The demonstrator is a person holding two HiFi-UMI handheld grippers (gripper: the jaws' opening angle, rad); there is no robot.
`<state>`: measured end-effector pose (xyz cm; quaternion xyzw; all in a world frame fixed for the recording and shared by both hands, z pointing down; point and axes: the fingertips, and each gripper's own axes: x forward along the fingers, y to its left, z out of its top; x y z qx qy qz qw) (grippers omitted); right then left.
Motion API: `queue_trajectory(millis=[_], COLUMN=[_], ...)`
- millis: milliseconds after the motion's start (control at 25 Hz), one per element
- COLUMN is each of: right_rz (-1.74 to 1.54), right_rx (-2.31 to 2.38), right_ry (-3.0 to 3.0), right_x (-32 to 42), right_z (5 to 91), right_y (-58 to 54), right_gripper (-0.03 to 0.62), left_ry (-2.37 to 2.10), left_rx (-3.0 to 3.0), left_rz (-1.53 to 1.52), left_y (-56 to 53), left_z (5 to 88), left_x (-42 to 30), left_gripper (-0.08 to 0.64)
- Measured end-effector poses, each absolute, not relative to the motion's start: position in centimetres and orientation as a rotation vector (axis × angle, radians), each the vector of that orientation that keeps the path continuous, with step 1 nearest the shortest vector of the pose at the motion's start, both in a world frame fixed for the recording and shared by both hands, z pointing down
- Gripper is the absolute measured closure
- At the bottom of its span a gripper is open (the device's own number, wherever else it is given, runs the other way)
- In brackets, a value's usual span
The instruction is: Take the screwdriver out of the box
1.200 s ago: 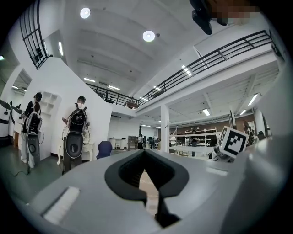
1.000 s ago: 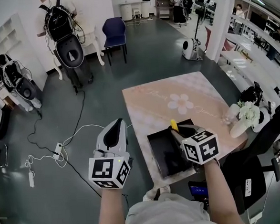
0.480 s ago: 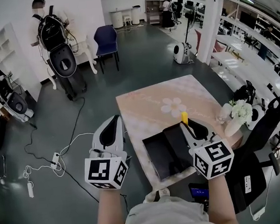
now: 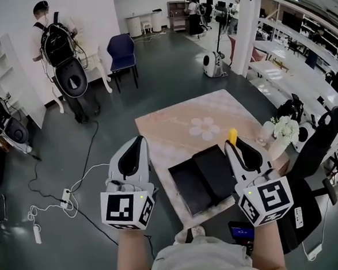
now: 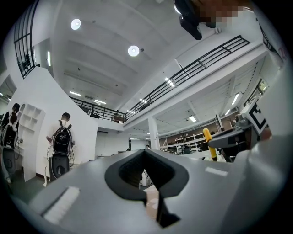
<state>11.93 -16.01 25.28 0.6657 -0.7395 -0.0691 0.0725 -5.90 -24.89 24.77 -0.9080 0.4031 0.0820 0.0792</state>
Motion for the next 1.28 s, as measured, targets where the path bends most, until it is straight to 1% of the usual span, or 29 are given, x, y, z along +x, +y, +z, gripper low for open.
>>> queue_trajectory(millis=[200, 640, 1280], right_rz=[-0.275, -0.309, -0.29], right_rx=[2.053, 2.103, 2.12], right_ry=[-2.197, -2.16, -2.132], right_x=[12.3, 13.1, 14.2], right_z=[24.0, 23.3, 23.9], right_y=[-15.2, -14.3, -13.9], right_gripper=[0.511, 0.511, 0.511], left_ry=[1.212, 1.204, 1.206], left_rx=[-2.68, -2.671, -2.689], left_rz=[0.277, 0.314, 0.322], left_y=[-24.4, -23.7, -23.6], left_z=[23.5, 22.5, 22.6], left_x=[-6.1, -6.2, -5.9], left_gripper=[0.555, 0.555, 0.555])
